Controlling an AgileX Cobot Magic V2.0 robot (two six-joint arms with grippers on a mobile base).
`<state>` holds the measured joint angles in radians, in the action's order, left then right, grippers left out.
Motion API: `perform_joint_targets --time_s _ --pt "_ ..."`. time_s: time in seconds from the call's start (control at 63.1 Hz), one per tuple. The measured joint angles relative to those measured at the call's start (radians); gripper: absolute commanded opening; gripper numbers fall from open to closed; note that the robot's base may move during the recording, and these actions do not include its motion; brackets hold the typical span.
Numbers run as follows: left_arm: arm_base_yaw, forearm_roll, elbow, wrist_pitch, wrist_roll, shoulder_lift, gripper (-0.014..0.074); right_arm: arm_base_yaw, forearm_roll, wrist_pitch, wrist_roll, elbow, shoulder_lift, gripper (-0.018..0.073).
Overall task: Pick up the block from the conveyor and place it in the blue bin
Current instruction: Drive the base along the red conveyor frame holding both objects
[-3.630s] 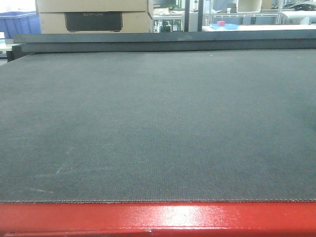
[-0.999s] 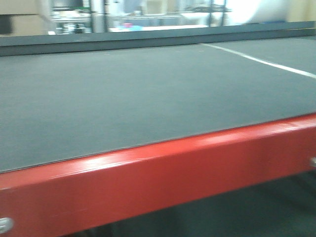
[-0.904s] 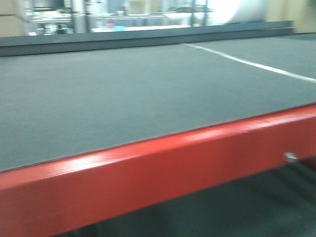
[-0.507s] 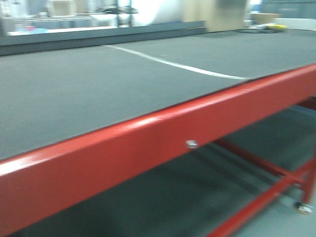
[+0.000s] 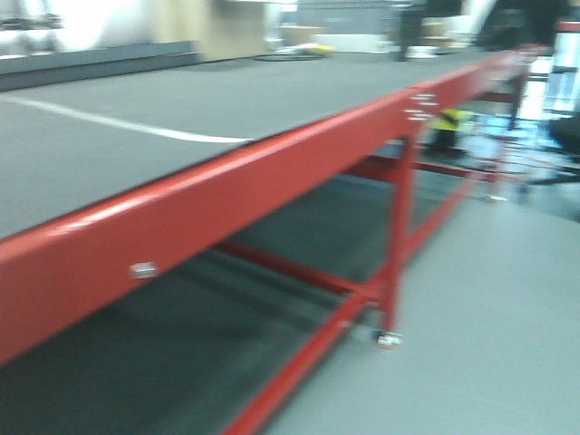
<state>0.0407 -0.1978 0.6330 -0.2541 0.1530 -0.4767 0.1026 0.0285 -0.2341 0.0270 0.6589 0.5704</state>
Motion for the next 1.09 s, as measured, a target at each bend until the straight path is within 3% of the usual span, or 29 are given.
perform_joint_targets --time_s 1.094 --pt "0.000 0.000 0.000 0.002 0.000 0.000 -0.0111 0.000 0.000 0.000 0.000 0.000 0.000 -0.0162"
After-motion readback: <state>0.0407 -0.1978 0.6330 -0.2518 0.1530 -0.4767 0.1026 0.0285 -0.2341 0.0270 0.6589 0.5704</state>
